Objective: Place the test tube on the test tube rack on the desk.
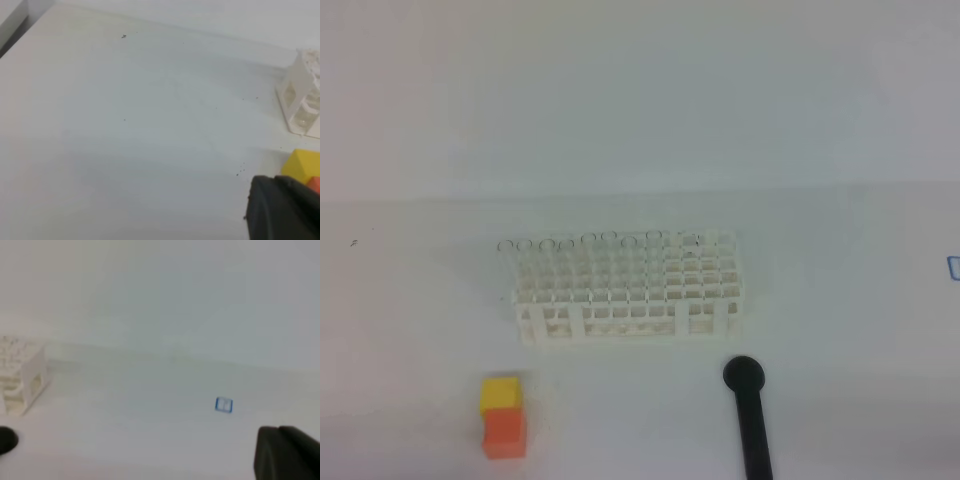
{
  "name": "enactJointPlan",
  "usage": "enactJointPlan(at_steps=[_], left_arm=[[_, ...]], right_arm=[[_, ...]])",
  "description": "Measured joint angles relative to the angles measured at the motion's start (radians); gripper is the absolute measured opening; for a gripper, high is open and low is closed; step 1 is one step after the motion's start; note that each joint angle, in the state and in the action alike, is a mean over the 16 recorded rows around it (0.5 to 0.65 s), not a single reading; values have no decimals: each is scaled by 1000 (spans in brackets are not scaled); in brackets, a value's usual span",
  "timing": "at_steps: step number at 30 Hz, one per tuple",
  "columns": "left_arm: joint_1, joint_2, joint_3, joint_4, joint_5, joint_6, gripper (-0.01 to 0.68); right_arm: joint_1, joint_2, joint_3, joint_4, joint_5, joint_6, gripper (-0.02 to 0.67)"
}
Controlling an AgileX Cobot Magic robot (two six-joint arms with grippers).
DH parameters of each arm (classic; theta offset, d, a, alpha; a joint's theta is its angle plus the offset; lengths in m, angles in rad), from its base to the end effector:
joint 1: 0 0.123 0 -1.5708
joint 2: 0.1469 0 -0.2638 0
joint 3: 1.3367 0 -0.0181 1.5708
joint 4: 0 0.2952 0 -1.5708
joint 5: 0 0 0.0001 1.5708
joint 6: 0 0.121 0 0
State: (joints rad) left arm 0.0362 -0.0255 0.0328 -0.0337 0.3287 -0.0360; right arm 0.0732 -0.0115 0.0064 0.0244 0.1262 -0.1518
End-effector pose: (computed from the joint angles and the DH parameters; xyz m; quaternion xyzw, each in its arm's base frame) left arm 0.1482 0.0040 0.1667 -0.0377 0.7884 -0.0140 0.6138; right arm 0.1514 0.0115 0.1996 -0.0731 0.7153 -0.0178 0.6948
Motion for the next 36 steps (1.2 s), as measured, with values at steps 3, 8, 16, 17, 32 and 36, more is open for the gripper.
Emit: enactJointPlan(at_steps=[3, 8, 16, 17, 32, 36], left_arm=[[0, 0, 0, 0, 0, 0, -1], [0, 0, 0, 0, 0, 0, -1], [0, 0, 0, 0, 0, 0, -1], [0, 0, 0, 0, 0, 0, -1], [0, 0, 0, 0, 0, 0, -1], [0, 0, 0, 0, 0, 0, -1]], right_arm=[[0, 0, 11, -8, 46, 17, -1], [0, 0, 20, -17, 129, 36, -1], [0, 0, 19, -22, 215, 39, -1], [0, 0, 18, -22, 220, 39, -1], [0, 0, 16, -17, 233, 44, -1], [0, 0, 16, -17, 233, 44, -1]])
